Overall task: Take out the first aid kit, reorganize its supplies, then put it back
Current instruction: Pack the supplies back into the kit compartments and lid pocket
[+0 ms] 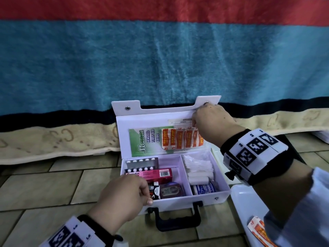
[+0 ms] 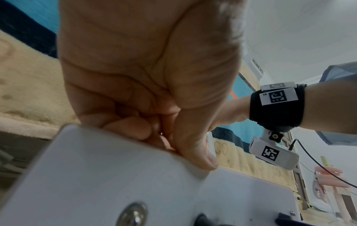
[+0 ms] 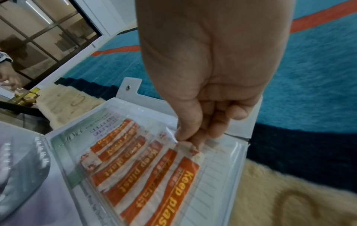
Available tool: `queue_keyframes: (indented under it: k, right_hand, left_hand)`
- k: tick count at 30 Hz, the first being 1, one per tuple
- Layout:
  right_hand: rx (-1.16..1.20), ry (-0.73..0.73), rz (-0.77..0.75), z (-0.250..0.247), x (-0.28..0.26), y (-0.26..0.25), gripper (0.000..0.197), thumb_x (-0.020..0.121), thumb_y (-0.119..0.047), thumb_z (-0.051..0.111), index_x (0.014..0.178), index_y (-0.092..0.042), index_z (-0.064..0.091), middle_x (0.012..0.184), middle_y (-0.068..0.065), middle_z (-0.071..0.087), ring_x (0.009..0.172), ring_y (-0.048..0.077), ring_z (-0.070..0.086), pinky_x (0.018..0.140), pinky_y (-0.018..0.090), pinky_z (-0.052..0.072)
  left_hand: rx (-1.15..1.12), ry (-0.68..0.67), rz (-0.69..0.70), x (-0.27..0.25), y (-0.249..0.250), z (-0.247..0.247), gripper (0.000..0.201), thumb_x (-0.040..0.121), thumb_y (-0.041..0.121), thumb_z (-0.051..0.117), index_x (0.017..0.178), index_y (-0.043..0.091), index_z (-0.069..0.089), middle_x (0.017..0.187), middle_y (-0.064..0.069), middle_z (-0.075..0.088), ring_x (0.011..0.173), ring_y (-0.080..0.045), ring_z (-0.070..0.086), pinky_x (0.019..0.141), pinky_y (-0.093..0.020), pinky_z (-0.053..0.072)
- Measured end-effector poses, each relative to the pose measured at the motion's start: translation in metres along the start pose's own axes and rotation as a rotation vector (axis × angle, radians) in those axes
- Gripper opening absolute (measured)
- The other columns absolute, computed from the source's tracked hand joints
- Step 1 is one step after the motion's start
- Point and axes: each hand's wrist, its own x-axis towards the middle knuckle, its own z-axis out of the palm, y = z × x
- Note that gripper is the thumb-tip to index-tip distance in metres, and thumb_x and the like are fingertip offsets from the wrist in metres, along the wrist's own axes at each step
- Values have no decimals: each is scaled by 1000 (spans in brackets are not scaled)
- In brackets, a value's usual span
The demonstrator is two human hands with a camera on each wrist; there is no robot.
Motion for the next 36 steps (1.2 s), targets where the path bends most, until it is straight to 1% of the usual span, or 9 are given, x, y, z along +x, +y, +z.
queue_keyframes:
  k: [3,6,10,15,19,23,28,33,36]
  right_hand:
    - [33,12,11,-5,-4,1,26,89,-9,48,106,-19,65,108,5,64,104,25,56,82,31,36]
    - [131,64,24,-11,-12,6,24,86,-10,53,106,-21,64,106,2,67,101,27,61,87,31,43]
    - [388,73,166,-12,-49,23,21,84,-18,65,104,-25,70,103,-1,71,100,22,63,87,32,50]
    - [436,-102,344,14,-132,55,17,80,-23,71,98,-23,74,93,-3,73,91,16,64,73,22,43]
    - [340,-274,483,50,-197,76,20,81,-29,70,101,-27,72,95,-7,73,93,11,64,74,19,40]
    - [209,-456,443,70,-239,73,24,90,-39,52,104,-27,68,100,-7,70,93,8,60,70,19,29]
    - [217,-478,503,93,-250,65,34,79,-39,62,111,-25,64,109,-1,67,104,19,61,82,28,42]
    - [186,-481,483,98,-249,67,44,81,-33,65,123,-26,56,120,0,62,113,22,57,92,29,42]
    - [206,-455,503,96,-250,69,40,86,-25,56,126,-26,54,122,0,61,114,22,56,93,29,41]
  left_hand:
    - [4,-3,1,0,1,0,16,73,39,74,65,30,64,63,10,59,67,-3,55,58,-20,41]
    - [3,-5,-2,0,0,-1,21,73,39,74,61,29,60,62,11,58,65,-3,54,56,-20,37]
    - [32,17,-12,-2,2,0,23,73,41,74,60,30,59,66,10,59,70,-6,56,57,-21,37]
    - [216,55,67,-9,13,0,18,80,35,65,67,27,55,70,10,58,75,-8,53,59,-23,36]
    - [275,72,154,-14,38,-3,14,79,23,57,67,28,53,78,9,62,77,-8,58,61,-24,43]
    - [255,54,365,-17,80,5,14,79,36,63,71,27,56,80,8,59,80,-10,58,73,-31,51]
    - [297,-30,643,-21,145,36,21,85,42,58,91,22,60,99,4,59,97,-19,59,80,-32,50]
    - [558,-159,837,-16,191,78,21,93,25,51,109,15,57,118,-7,54,109,-27,54,77,-30,37]
    - [627,-275,844,-10,206,99,24,93,11,46,115,8,53,122,-12,47,112,-31,50,74,-35,34]
